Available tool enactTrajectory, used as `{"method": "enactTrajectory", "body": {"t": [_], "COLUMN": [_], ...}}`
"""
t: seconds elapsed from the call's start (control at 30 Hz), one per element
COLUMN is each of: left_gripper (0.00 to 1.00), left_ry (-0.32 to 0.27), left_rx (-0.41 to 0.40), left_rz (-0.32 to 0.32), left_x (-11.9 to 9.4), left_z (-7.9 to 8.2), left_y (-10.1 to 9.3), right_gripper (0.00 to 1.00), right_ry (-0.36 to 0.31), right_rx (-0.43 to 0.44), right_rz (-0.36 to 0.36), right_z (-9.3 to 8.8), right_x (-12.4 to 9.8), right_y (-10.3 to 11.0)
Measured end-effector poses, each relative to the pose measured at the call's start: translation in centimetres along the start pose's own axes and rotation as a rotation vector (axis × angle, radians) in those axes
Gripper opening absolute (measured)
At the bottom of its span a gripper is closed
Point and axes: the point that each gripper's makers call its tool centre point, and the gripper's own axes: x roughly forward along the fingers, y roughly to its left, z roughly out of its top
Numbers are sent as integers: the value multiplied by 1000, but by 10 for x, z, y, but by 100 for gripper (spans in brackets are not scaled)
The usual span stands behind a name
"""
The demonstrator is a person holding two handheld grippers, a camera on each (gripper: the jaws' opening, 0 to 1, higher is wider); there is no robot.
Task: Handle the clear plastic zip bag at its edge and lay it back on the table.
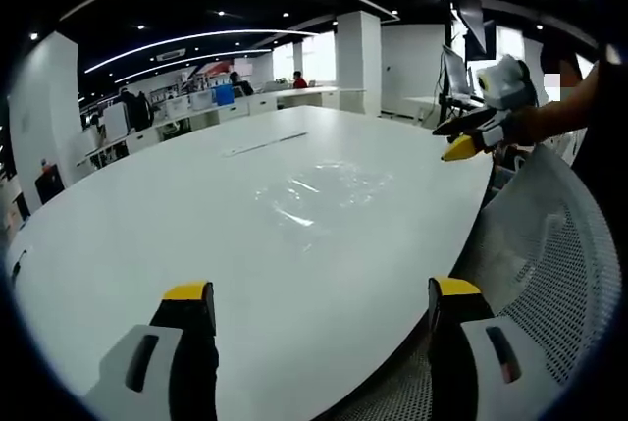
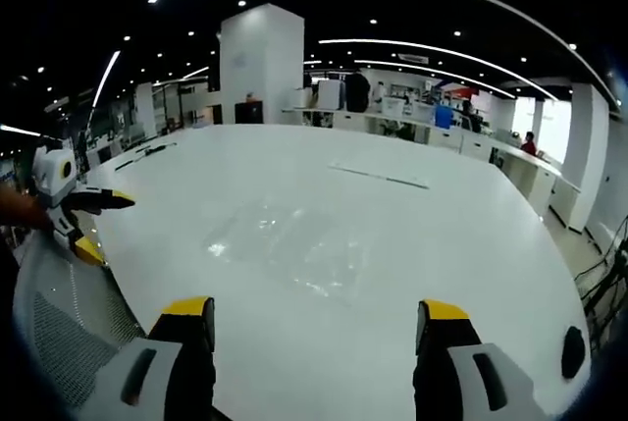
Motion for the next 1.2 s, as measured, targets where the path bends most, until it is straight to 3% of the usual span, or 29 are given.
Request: {"method": "enactTrajectory", "body": {"t": [0.5, 1.2], "left_gripper": [89, 88], "left_ry": [11, 26], "left_rx": [5, 8], "left_rz": [-14, -18], "left_x": [0, 0], "left_z": [0, -3], "left_y": [-3, -4], "right_gripper": [69, 60], "right_ry": [34, 40], "right_rx": [-5, 42], "right_rz": [-11, -10], "right_z": [-3, -3], "right_x": [20, 40], "right_y": [-11, -18]}}
